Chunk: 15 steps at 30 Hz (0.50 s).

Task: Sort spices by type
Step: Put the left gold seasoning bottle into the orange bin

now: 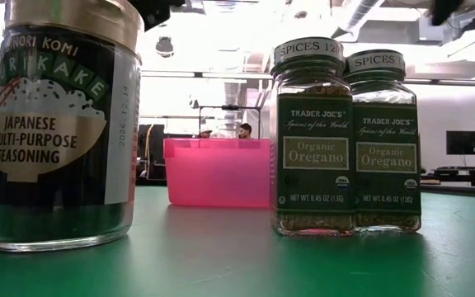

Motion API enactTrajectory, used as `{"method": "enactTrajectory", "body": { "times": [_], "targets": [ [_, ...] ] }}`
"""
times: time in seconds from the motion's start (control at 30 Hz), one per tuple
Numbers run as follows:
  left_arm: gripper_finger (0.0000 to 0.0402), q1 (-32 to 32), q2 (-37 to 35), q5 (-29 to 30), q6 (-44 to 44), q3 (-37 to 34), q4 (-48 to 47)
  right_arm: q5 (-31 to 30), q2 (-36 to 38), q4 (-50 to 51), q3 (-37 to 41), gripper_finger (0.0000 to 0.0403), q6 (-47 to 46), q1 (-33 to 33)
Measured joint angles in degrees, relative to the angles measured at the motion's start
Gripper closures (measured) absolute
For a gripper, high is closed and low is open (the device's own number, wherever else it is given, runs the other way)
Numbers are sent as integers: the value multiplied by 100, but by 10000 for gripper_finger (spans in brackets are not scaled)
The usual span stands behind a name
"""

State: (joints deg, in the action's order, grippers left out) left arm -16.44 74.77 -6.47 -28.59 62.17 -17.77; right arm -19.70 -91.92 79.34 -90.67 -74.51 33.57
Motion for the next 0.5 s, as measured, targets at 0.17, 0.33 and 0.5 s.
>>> {"method": "enactTrajectory", "body": {
  "times": [0.17, 0.33, 0.5],
  "targets": [
    [119, -876, 504, 768, 106, 698, -412, -532, -26, 265, 2, 33, -556, 226],
    [112, -1360, 1314, 1101, -68, 1424, -1413, -904, -32, 6, 0, 33, -523, 253],
    [85, -1515, 2038, 988, -211, 1974, -1888, -1397, -124, -243, 0, 33, -648, 259]
  ]
}}
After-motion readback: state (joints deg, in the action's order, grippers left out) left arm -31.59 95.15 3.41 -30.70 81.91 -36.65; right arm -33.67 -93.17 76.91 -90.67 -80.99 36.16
